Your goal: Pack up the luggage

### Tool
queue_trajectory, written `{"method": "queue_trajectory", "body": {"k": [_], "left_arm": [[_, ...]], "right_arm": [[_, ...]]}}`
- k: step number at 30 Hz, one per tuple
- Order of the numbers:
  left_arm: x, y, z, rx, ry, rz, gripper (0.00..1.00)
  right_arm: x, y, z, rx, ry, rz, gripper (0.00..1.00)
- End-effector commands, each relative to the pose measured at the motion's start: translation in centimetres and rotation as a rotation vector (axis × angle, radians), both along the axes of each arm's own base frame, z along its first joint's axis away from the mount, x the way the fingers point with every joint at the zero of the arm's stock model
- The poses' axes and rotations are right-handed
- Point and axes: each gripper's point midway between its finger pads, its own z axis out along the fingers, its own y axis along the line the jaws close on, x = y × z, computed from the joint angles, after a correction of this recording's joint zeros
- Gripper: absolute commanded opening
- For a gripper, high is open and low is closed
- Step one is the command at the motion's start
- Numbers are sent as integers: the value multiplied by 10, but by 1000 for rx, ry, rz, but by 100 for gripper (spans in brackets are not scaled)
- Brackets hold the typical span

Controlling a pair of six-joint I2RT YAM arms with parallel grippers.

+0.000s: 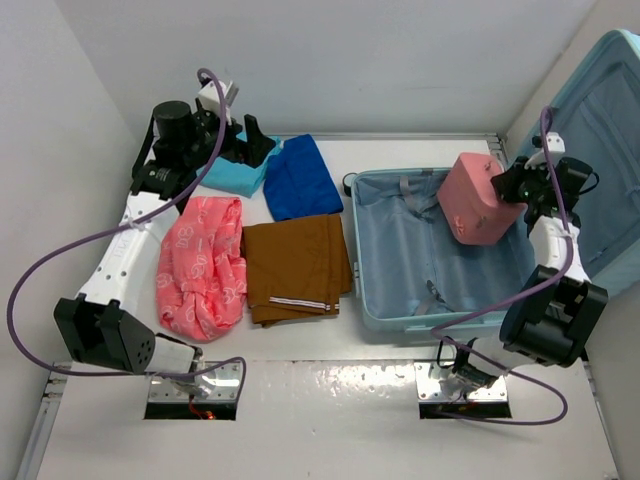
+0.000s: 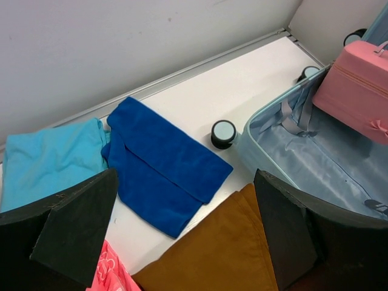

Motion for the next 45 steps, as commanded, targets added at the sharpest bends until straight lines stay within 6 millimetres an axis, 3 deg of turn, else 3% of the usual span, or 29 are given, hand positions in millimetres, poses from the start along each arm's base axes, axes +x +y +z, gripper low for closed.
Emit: {"method": "queue_trajectory", "body": {"k": [1, 10, 11, 19, 28, 45], "left_arm": [[7, 2, 10, -26, -37, 8, 99], [15, 0, 0, -38, -7, 11, 99], [15, 0, 2, -40, -16, 11, 99], [19, -3, -3, -48, -2, -6, 99], [20, -8, -5, -48, -1, -16, 99], [21, -9, -3, -47, -11, -7, 99]], "right_arm": [[18, -22, 38, -99, -177, -53, 0], [14, -38, 18, -144, -195, -149, 0], [12, -39, 27, -156, -216, -158, 0], [-9, -37, 36, -191, -266, -206, 0], [-14, -38, 56, -218, -347, -228, 0], [3, -10, 10, -450, -333, -67, 0]]}}
